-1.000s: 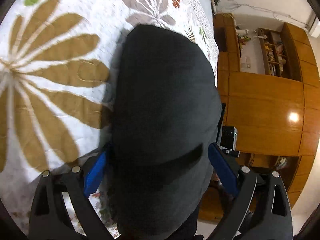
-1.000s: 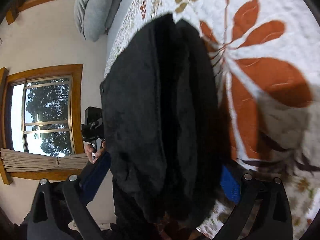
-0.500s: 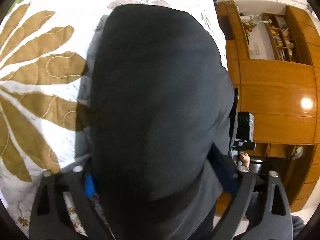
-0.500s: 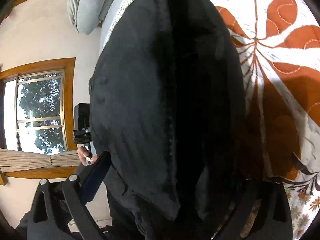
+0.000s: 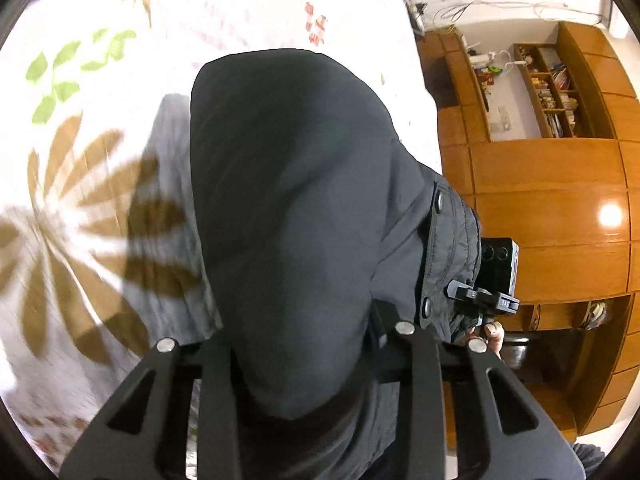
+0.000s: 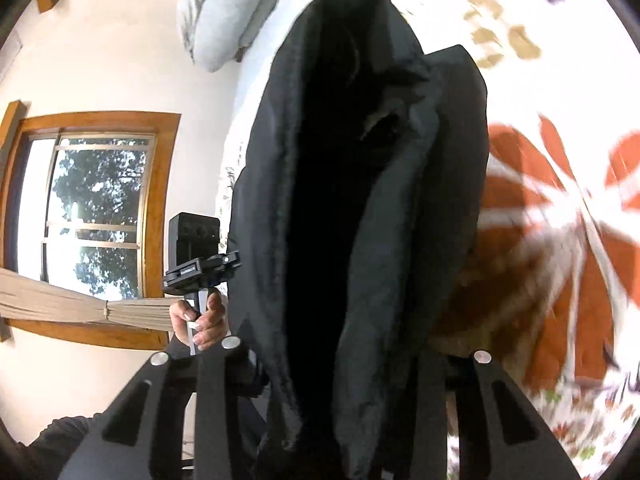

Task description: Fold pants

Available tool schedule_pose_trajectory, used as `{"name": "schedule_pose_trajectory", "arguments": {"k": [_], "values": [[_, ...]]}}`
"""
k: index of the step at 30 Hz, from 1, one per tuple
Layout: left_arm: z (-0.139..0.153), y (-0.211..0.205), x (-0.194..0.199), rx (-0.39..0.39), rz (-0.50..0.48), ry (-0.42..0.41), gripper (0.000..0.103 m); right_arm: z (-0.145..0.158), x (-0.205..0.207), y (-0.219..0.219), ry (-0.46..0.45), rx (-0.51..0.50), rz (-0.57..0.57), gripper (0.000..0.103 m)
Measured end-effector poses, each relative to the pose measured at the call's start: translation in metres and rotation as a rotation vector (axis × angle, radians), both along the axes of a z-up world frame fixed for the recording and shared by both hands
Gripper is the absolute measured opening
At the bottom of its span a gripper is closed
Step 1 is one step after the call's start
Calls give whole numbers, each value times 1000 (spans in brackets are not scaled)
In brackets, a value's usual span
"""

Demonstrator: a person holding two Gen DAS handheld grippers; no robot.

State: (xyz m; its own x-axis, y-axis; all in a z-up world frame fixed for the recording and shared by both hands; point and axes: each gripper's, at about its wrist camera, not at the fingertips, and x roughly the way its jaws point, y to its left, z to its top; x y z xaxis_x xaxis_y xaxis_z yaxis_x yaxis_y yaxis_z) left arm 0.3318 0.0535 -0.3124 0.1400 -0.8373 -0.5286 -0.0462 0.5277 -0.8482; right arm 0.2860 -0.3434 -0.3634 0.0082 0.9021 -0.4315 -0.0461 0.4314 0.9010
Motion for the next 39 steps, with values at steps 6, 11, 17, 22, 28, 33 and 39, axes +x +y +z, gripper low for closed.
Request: {"name": "schedule_pose_trajectory", "arguments": {"k": [6,11,17,22,28,33,39], "values": [[22,36,70,37,45,-42,31,21,73,34,-34,5,6,39],[15,67,135,56,83,-33,31,15,144,68,-35,-7,11,39],[-19,88,191,72,100,26,31,-6,190,106,1,-42,25,39],[-46,91,205,58,98,62,35,-31,192,120,51,-67,33,39],[-57,98,194,3,139,53,44,-35,191,119,76,-85,34,57],[-31,127,175,-27,248,-4,87,-11,185,103,57,-79,-62,67],[0,123,142,288,240,-86,90,4,146,77,-1,-140,-128,68]]}}
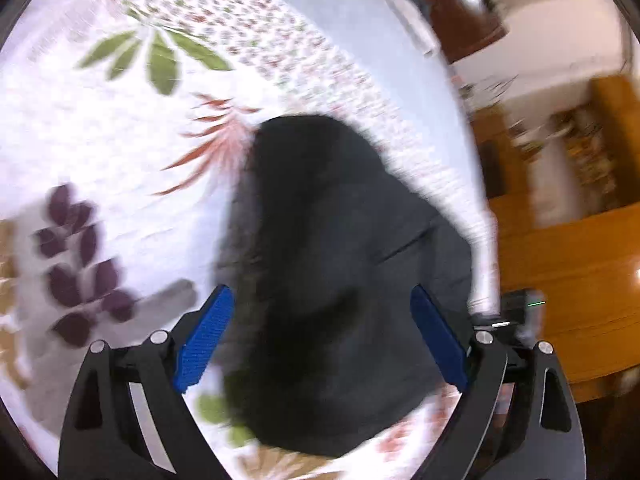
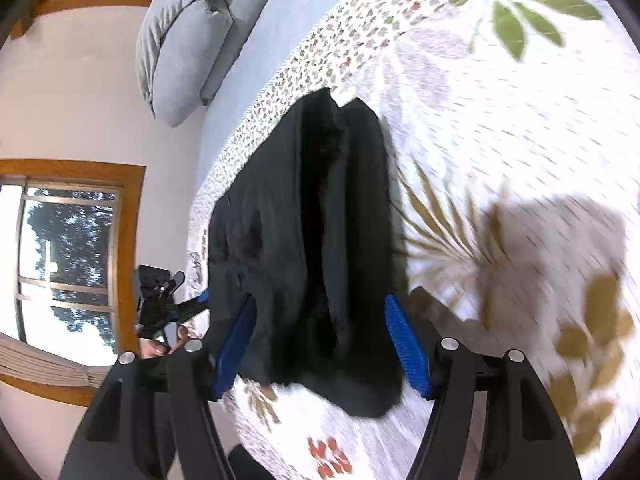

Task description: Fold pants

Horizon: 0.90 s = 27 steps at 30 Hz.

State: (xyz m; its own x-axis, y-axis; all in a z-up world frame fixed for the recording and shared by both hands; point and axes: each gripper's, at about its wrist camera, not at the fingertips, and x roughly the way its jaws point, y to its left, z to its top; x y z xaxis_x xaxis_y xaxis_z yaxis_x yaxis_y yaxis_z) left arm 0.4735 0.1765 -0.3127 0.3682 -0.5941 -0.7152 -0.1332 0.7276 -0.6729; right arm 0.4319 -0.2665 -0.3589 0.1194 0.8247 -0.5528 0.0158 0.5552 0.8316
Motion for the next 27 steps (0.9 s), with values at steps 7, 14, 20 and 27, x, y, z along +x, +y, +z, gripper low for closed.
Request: {"name": "schedule_pose_trajectory", "arguments": {"k": [7,14,20,27], "values": [[-25,-4,-10,92,11,63,91,-10,2,4,28,-80,-21,76],[19,6,-50,59,91,-77,91,32,-36,-41,-86,-84,-127,87],[115,-23,-157,281,128,-309,96,120,-135,-39,-317,-261,-169,97],[231,-66,-294,539,217,-467,100,209,-273,-19,-529,-486,-163,99]]}}
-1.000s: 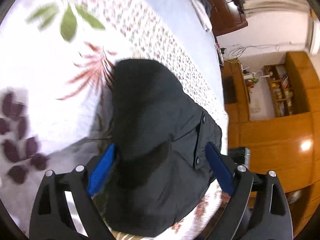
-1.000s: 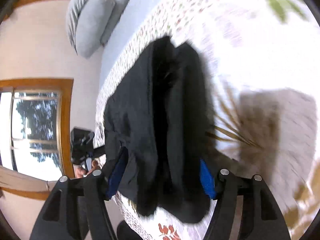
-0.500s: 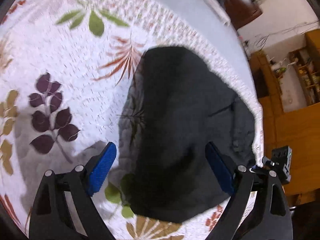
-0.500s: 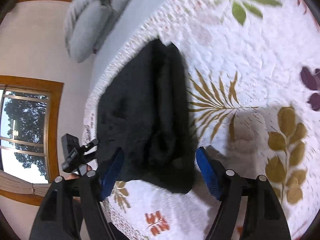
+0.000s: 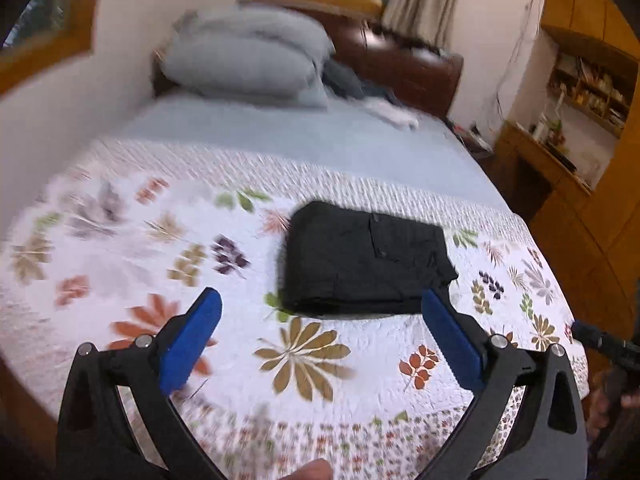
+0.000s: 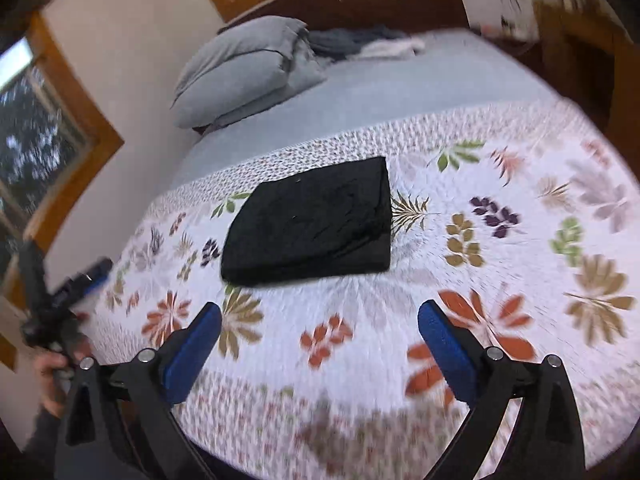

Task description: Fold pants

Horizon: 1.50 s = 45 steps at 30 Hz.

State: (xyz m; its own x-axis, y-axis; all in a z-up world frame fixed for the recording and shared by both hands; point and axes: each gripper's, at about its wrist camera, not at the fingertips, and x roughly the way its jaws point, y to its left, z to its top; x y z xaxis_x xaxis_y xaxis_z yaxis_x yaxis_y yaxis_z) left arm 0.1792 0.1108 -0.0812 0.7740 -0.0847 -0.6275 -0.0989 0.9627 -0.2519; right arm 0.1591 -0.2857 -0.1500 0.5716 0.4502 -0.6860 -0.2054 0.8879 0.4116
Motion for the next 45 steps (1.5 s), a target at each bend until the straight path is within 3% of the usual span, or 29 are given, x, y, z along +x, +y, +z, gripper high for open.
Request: {"name": "schedule_pose_trajectory", "arguments": {"k": [4,8,13,17,20,25,31,38,45], "values": [[47,-19,-68,56,19,-34,100,47,-72,15,-102,-126,-31,99],[76,-45,-126,85,9,-7,100,77,-125,19,-126,-105,-42,99],[85,-78,-172,173,-14,51,100,103,-170,10,-123,-100,-18,99],[93,-80,-198,126,-5,73,100,119,-190,2,-97,-128,-46,99],[108,-81,-215,163,42,63,100,134,-206,3,-99,-142,-58,99],[133,-75,-236,136,86,41,100,156,-229,13,-159,-143,-58,99],[146,-79,-251,117,63,9,100,168,-241,23,-195,-134,-44,99],[140,-81,-251,77,50,19,100,169,-236,31,-195,-155,-23,99],[136,-81,-240,122,84,17,100,163,-220,33,-175,-154,-18,99]]}}
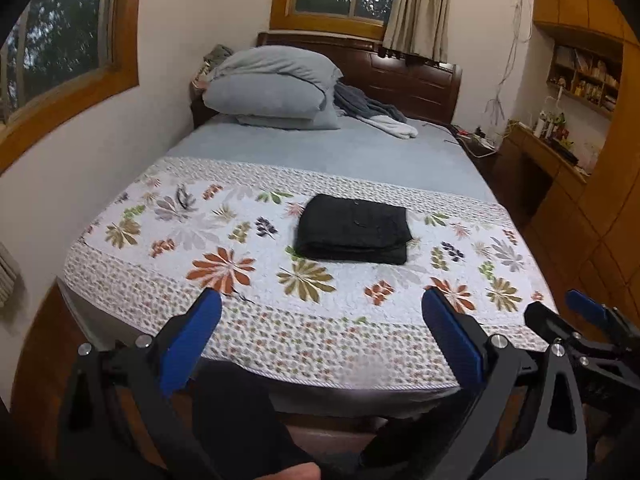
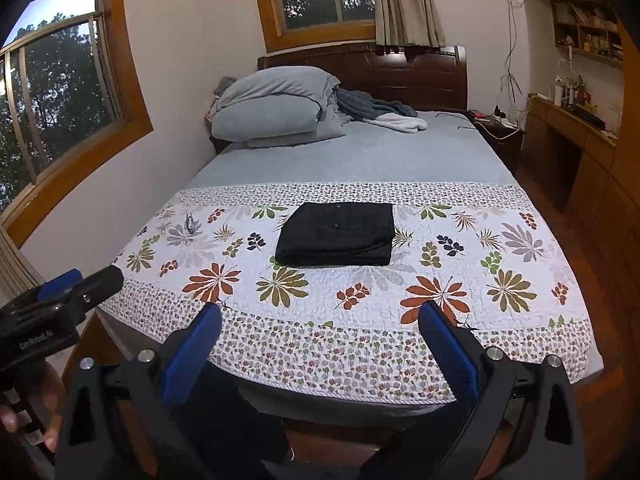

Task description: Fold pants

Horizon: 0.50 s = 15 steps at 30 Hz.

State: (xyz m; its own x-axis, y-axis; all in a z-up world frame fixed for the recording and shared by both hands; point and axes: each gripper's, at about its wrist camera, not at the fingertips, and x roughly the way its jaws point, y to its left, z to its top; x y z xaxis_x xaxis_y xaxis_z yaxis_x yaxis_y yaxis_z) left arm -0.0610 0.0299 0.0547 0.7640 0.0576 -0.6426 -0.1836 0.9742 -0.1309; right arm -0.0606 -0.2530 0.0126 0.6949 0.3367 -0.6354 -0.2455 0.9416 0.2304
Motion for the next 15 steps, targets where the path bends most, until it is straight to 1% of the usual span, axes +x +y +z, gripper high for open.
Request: {"name": "schedule_pose_trajectory", "arguments": {"k": [2,15], "values": [[1,0,3,20,12,-6,100,-1,4,2,5,-3,0,99],[4,-1,21,14,-5,-7,100,-9,18,5,21,-8,-2,99]]}}
